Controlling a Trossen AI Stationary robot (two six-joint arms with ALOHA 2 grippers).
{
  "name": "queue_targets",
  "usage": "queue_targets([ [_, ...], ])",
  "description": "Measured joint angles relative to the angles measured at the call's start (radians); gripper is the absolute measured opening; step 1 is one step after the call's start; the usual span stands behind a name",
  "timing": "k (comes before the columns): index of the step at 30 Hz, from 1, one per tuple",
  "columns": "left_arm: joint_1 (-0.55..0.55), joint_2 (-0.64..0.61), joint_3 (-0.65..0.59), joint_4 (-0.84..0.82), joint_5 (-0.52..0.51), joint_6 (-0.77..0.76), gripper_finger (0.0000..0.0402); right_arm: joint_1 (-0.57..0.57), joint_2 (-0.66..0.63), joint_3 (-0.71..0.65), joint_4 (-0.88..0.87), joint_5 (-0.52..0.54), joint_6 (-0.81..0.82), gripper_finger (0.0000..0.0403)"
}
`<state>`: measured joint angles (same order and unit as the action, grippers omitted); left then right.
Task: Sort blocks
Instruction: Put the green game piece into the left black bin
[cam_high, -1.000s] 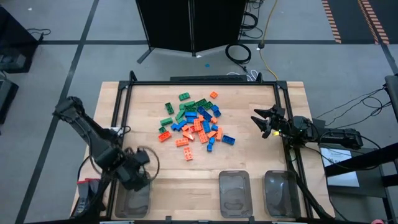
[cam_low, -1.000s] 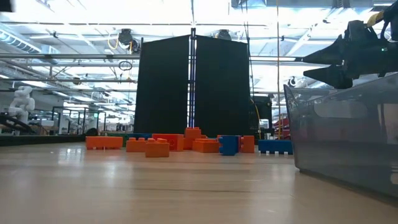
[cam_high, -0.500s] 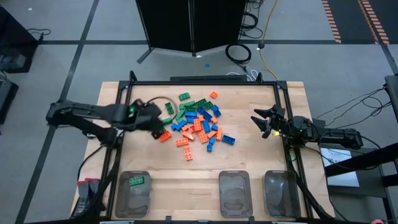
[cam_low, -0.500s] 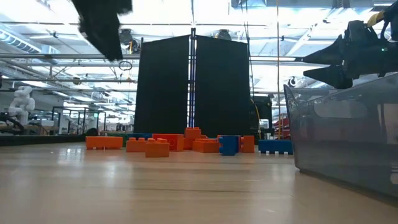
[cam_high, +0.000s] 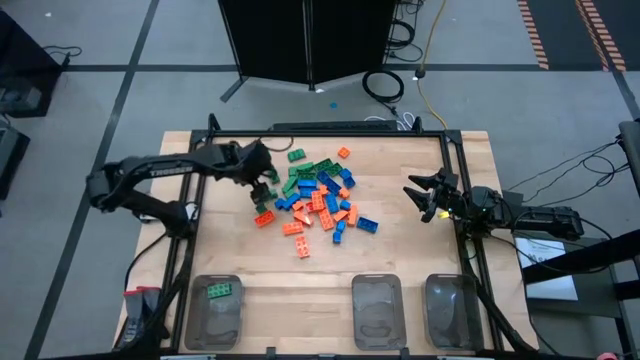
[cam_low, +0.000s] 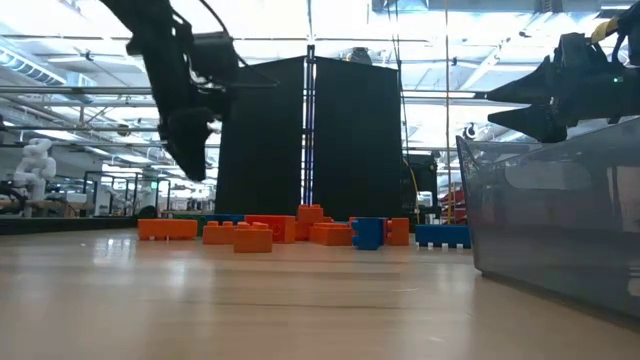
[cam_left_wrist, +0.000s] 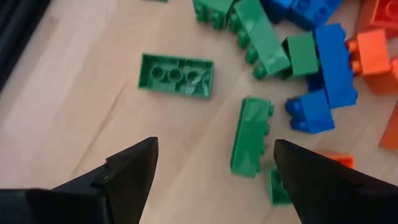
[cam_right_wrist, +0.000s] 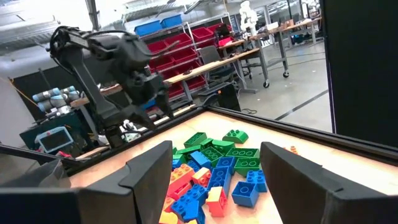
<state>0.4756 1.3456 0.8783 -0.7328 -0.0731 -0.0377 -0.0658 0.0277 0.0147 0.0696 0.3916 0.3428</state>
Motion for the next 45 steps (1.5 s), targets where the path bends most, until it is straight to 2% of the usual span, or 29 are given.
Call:
queue_targets([
  [7, 0.04, 0.076, -0.001, 0.036, 0.122, 0.093, 0.0321, 0.0, 0.0, 0.0, 0.0, 0.0, 0.011, 0.0238],
  [19, 0.012, 0.272, -0.001, 0.092, 0.124, 0.177, 0.0318, 0.0, 0.0, 0.0, 0.0, 0.0, 0.011, 0.0238],
  [23, -0.005, 0.321, 0.001, 0.097, 0.089, 0.178, 0.0271, 0.0, 0.0, 0.0, 0.0, 0.0, 0.011, 0.0238],
  [26, -0.02, 0.328, 0.003, 0.102, 0.056, 0.178, 0.0194, 0.0, 0.003, 0.0, 0.0, 0.001, 0.011, 0.0238],
  [29, -0.028, 0.317, 0.011, 0.099, 0.027, 0.176, 0.0095, 0.0, 0.011, 0.0, 0.0, 0.001, 0.011, 0.0238],
  [30, -0.028, 0.308, 0.014, 0.094, 0.009, 0.175, 0.0075, 0.0, 0.017, 0.0, 0.0, 0.001, 0.011, 0.0238],
  [34, -0.031, 0.261, 0.043, 0.029, -0.009, 0.148, 0.0075, 0.0, 0.036, 0.0, 0.0, 0.001, 0.011, 0.0238],
  [40, -0.056, 0.126, 0.145, -0.2, -0.002, 0.054, 0.0075, 0.0, 0.069, 0.0, 0.0, 0.002, 0.011, 0.0238],
  [45, -0.161, -0.051, 0.244, -0.382, 0.067, -0.155, 0.0075, 0.0, 0.074, 0.0, 0.002, 0.003, 0.037, 0.0238],
])
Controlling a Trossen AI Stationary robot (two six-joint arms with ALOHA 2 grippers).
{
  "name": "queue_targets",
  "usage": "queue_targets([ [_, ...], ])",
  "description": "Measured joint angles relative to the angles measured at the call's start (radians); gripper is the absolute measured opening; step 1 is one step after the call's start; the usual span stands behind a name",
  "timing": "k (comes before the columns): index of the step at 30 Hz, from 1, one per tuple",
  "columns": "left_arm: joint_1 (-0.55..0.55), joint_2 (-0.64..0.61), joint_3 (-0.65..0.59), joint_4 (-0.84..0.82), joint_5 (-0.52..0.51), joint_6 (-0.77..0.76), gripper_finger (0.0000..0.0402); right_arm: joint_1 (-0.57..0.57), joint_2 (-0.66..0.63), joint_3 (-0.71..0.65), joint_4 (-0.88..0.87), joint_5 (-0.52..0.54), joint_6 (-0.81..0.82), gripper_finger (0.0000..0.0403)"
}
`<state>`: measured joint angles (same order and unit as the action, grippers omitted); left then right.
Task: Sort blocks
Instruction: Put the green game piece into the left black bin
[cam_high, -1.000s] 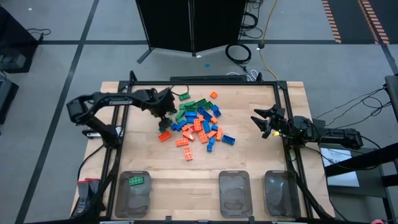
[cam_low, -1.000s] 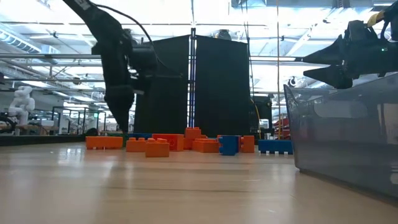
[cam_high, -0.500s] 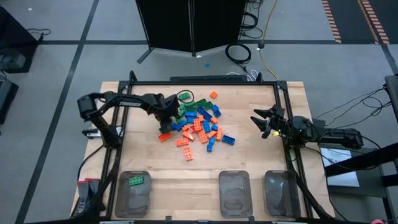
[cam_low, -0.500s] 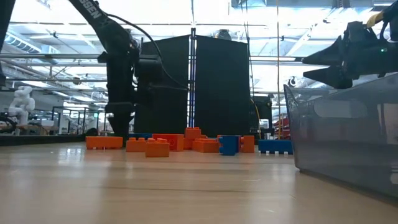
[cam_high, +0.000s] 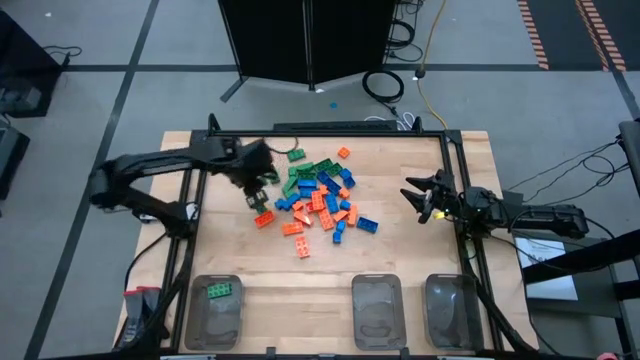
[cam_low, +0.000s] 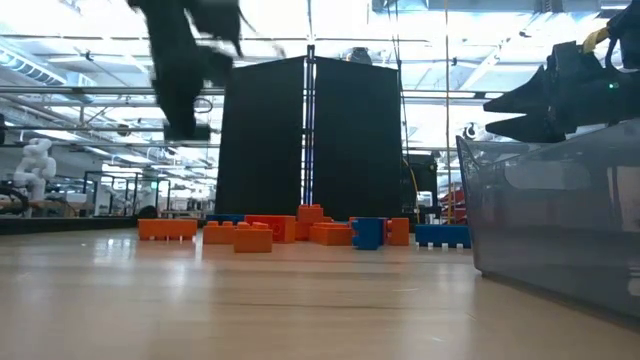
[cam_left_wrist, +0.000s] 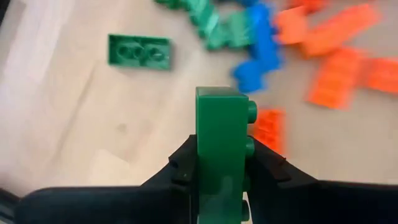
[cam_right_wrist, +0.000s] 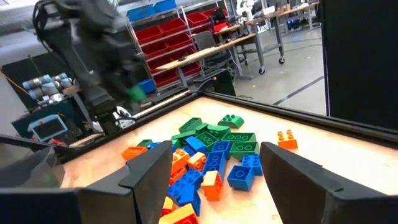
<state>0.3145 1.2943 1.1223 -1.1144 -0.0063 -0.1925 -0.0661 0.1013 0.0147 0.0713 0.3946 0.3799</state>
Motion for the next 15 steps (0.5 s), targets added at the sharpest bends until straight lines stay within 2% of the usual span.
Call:
queue_targets([
  [3, -0.144, -0.114, 0.012, -0.056, 0.039, -0.158, 0.0075, 0.0, 0.0, 0.0, 0.001, 0.0, 0.002, 0.0238],
  [7, -0.407, -0.203, 0.011, -0.094, 0.051, -0.412, 0.0075, 0.0, 0.0, 0.0, 0.002, 0.001, 0.002, 0.0238],
  [11, -0.668, -0.197, 0.011, -0.073, 0.017, -0.66, 0.0075, 0.0, 0.0, 0.0, 0.001, 0.002, 0.002, 0.0238],
  [15, -0.862, -0.118, 0.011, -0.029, -0.021, -0.782, 0.0075, 0.0, 0.0, 0.0, 0.001, 0.002, 0.002, 0.0238],
])
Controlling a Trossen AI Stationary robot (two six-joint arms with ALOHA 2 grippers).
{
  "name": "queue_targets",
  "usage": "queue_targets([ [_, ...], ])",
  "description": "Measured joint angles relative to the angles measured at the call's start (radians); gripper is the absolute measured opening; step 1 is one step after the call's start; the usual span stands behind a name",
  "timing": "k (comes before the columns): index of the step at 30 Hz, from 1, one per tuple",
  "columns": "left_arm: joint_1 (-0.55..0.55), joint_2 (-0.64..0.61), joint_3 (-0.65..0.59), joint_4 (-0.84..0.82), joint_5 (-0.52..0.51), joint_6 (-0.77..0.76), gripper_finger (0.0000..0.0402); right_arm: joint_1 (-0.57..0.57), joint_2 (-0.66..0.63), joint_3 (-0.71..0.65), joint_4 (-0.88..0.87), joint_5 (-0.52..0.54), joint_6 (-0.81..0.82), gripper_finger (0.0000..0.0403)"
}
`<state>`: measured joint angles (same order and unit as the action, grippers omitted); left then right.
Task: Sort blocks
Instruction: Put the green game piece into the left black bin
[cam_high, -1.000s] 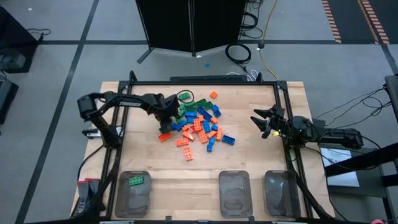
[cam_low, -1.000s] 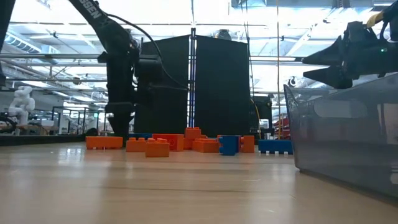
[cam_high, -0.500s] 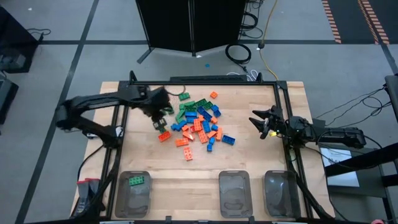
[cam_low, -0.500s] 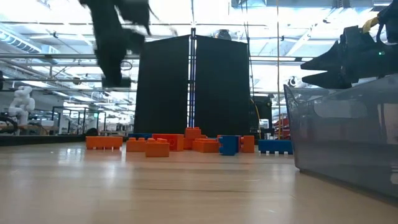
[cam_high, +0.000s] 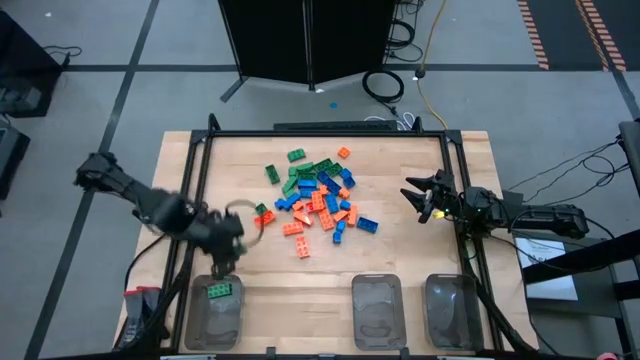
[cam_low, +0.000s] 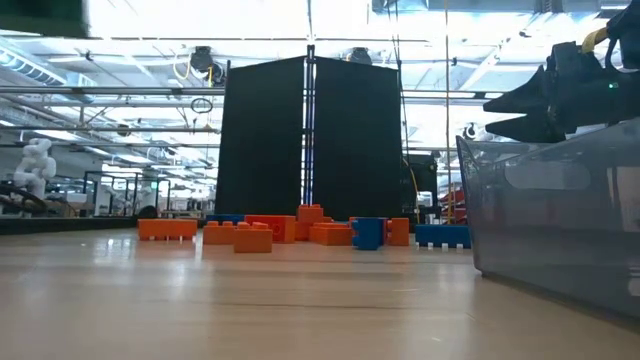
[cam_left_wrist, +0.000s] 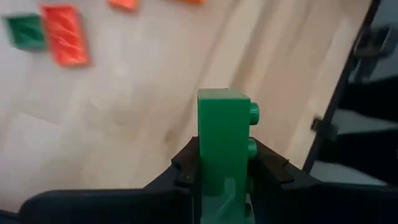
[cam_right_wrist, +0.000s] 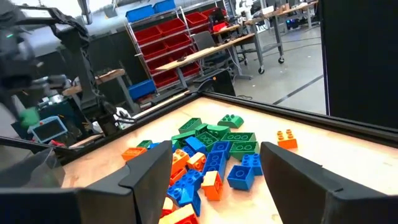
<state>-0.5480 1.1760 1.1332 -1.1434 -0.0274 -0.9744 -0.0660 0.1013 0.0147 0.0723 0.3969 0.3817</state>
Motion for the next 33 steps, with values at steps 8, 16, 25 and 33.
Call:
queue_targets([
  [8, -0.202, 0.203, -0.001, 0.128, 0.055, -0.015, 0.0075, 0.0, 0.0, 0.0, 0.0, 0.0, 0.001, 0.0238],
  [16, -0.32, 0.281, -0.002, 0.17, 0.087, -0.106, 0.0075, 0.0, 0.0, 0.0, -0.001, 0.0, 0.025, 0.0238],
  [25, -0.364, 0.281, -0.002, 0.056, 0.099, -0.312, 0.0206, 0.0, 0.0, 0.0, -0.001, -0.001, 0.021, 0.0238],
  [33, -0.334, 0.28, -0.002, 0.072, 0.123, -0.35, 0.025, 0.0, 0.0, 0.0, -0.002, -0.001, 0.018, 0.0238],
])
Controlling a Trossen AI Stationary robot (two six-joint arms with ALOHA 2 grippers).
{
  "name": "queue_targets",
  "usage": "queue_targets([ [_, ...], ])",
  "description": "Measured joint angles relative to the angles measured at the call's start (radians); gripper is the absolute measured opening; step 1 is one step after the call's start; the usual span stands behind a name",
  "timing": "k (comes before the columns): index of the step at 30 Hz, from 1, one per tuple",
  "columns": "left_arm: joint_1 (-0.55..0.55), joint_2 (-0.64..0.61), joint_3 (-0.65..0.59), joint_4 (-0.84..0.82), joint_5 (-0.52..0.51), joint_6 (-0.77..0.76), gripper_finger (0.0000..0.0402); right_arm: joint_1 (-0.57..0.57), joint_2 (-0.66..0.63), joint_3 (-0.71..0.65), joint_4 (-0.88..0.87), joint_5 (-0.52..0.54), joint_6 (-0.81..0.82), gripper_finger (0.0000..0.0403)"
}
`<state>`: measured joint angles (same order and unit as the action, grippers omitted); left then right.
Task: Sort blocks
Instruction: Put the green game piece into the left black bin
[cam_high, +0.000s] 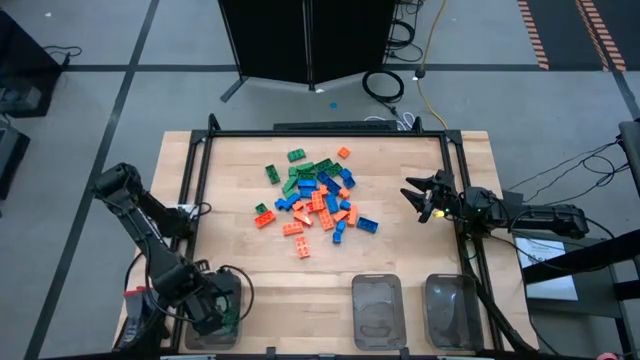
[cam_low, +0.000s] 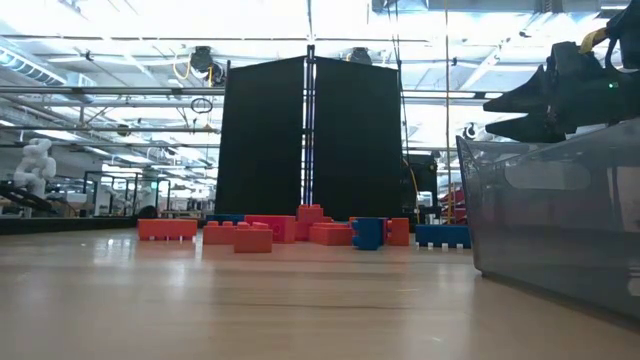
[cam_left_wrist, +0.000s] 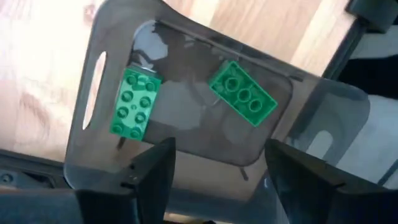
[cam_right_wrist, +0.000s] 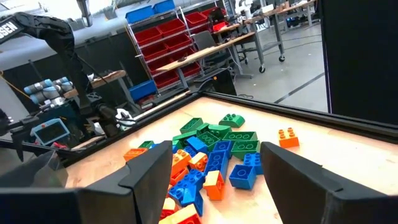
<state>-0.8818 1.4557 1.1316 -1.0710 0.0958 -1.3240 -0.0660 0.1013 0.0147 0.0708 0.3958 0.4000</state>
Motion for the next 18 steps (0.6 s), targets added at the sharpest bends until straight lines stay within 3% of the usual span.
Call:
queue_targets([
  [6, 0.184, -0.099, 0.0, -0.081, -0.22, 0.032, 0.0241, 0.0, 0.0, 0.0, 0.0, 0.0, 0.011, 0.0238],
  [12, 0.545, -0.251, 0.0, -0.179, -0.569, 0.077, 0.0239, 0.0, 0.0, 0.0, 0.0, -0.001, 0.011, 0.0238],
  [18, 0.986, -0.271, 0.0, -0.052, -0.619, 0.24, 0.0239, 0.0, 0.0, 0.0, 0.0, -0.001, 0.005, 0.0238],
])
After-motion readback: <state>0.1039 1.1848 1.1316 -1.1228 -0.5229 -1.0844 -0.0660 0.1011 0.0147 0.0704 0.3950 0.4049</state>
